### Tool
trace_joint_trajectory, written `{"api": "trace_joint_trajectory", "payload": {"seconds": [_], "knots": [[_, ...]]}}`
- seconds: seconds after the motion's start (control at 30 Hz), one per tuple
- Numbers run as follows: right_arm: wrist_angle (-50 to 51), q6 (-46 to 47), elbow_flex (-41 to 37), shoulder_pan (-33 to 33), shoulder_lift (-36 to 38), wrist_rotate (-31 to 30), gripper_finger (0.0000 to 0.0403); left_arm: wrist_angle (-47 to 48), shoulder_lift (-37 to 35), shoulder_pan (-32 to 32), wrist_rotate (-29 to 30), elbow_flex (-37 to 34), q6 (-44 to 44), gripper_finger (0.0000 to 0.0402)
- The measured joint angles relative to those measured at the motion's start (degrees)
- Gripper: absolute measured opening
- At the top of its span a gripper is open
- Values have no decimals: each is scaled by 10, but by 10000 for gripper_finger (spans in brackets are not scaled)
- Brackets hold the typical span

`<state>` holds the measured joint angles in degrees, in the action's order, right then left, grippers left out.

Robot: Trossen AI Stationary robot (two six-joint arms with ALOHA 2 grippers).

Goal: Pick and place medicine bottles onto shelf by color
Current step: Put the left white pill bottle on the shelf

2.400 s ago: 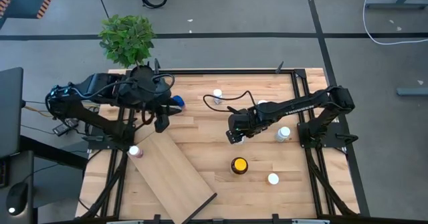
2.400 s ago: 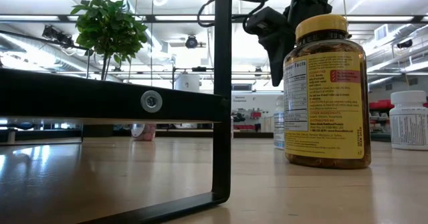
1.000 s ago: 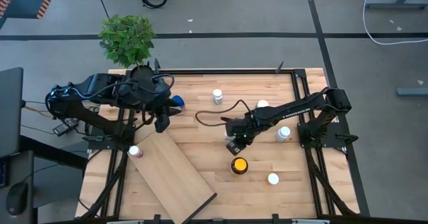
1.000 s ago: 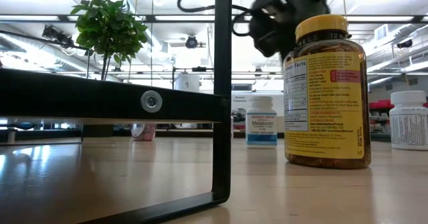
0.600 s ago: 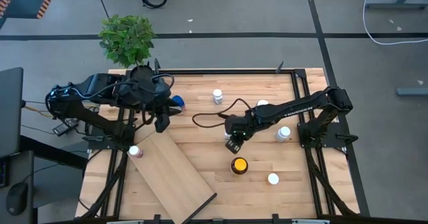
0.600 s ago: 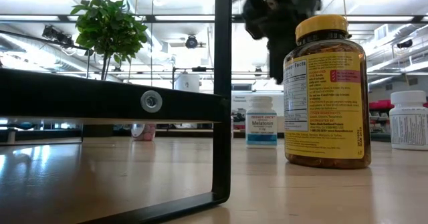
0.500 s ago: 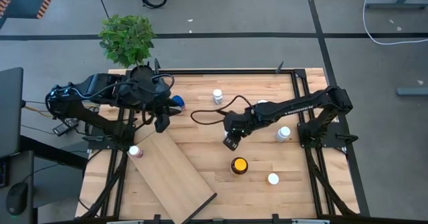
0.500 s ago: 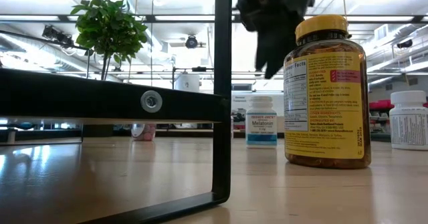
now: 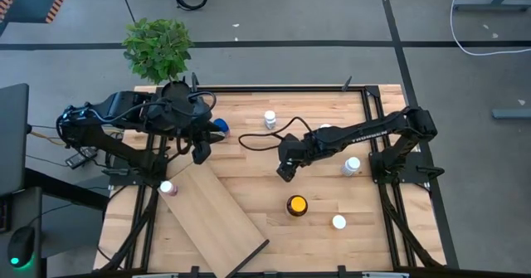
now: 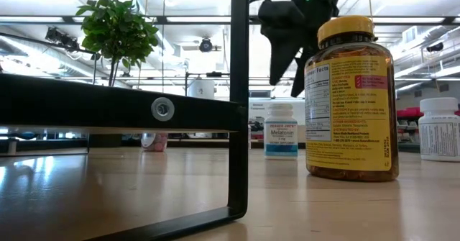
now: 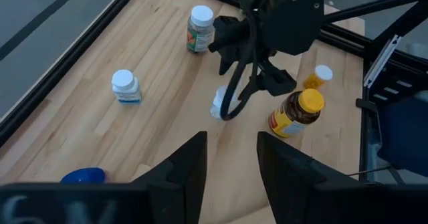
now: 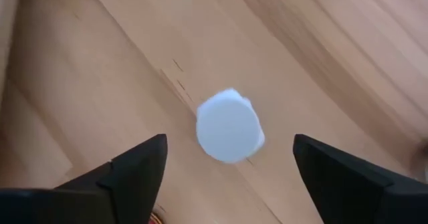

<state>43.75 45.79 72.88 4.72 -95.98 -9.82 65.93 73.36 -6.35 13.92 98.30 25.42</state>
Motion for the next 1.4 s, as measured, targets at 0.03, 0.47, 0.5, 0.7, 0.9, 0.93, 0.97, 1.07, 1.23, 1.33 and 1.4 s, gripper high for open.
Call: {"api": "trace_joint_trajectory", "payload": {"seconds": [0.03, 0.47, 0.5, 0.7, 0.9, 0.93, 0.97, 1.07, 1.23, 1.33, 1.4], "knots": [[-5, -4, 0, -1, 0, 0, 334, 0, 0, 0, 0, 0, -1, 140], [-33, -13, -17, -1, -23, -13, 335, -4, 0, 0, 7, 0, -1, 139], [-35, -12, -17, -1, -26, -18, 335, -4, 0, 0, 7, 0, -1, 140], [-37, -9, -17, -1, -62, 12, 335, -6, 0, 0, 7, 0, 9, 143], [-37, 12, -17, -1, -69, 4, 335, -5, 0, -5, 7, 0, 21, 134], [-37, 12, -17, -1, -69, 0, 335, -5, 0, -7, 7, 0, 22, 133], [-37, 12, -17, -1, -69, -2, 334, -5, 0, -9, 7, 0, 22, 133], [-35, 12, -17, -1, -69, -2, 321, -4, 0, -17, 7, 0, 25, 135], [-39, 15, -17, 0, -69, -2, 262, -3, 0, -23, 7, 0, 25, 139], [-40, 3, -17, 4, -69, -5, 210, 2, 0, -23, 9, 0, 25, 138], [-43, -6, -16, 6, -69, -2, 181, 4, 0, -23, 10, 0, 24, 136]]}}
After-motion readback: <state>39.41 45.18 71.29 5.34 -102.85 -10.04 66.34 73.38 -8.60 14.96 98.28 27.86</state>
